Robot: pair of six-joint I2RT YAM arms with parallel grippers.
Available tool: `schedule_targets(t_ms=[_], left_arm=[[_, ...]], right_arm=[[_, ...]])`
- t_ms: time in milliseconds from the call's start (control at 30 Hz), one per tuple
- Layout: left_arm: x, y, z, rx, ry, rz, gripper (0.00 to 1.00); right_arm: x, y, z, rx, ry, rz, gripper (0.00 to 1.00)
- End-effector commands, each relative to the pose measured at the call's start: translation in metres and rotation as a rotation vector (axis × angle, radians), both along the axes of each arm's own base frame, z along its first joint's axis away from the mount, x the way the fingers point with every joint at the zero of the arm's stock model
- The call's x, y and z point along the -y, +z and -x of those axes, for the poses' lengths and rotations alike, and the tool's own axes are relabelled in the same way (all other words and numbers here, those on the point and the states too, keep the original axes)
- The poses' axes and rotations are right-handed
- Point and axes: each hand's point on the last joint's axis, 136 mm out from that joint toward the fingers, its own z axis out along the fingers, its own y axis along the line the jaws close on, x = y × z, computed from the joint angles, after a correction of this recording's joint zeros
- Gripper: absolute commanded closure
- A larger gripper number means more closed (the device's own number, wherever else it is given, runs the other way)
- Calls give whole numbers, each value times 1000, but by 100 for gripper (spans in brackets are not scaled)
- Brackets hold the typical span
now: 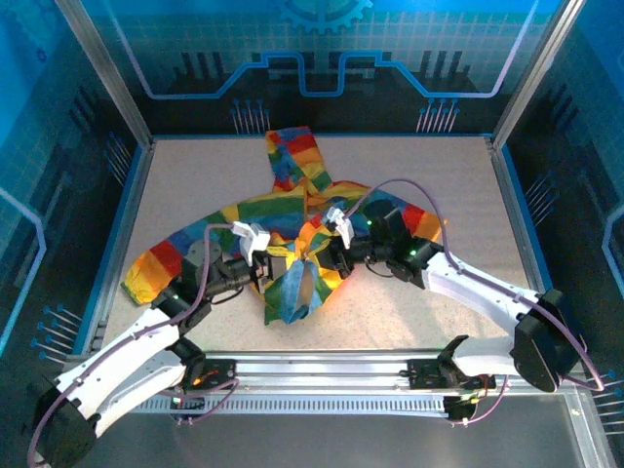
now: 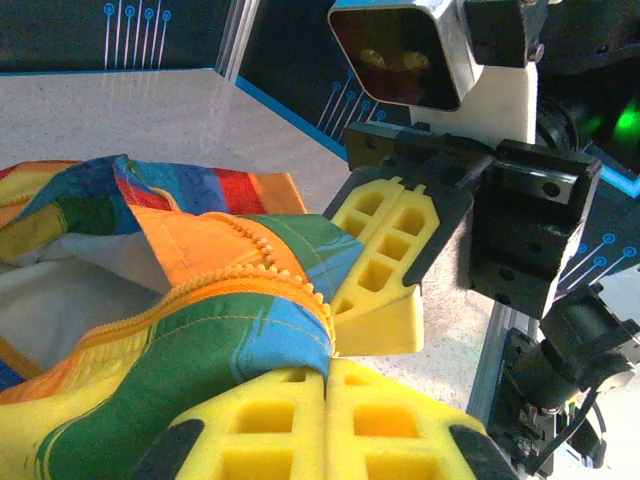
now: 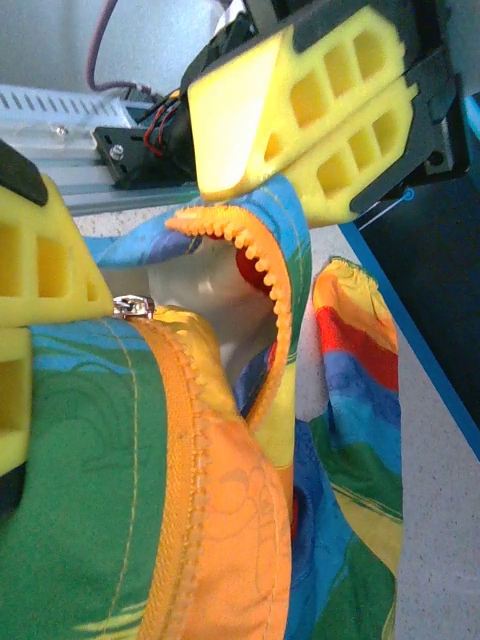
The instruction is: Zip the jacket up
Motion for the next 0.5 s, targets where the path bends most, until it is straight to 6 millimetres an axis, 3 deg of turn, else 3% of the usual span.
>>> schedule_targets(t_ms=[0,200,467], left_arm=[[-2,8,-6,54,23,25,100],[1,5,-7,65,8,46,100],[1,18,-7,91,15,152,100]], right_arm=[[6,25,4,10,14,-83,100],[11,27,10,-14,15,-128,100],[4,26,12,-63,46,-164,100]])
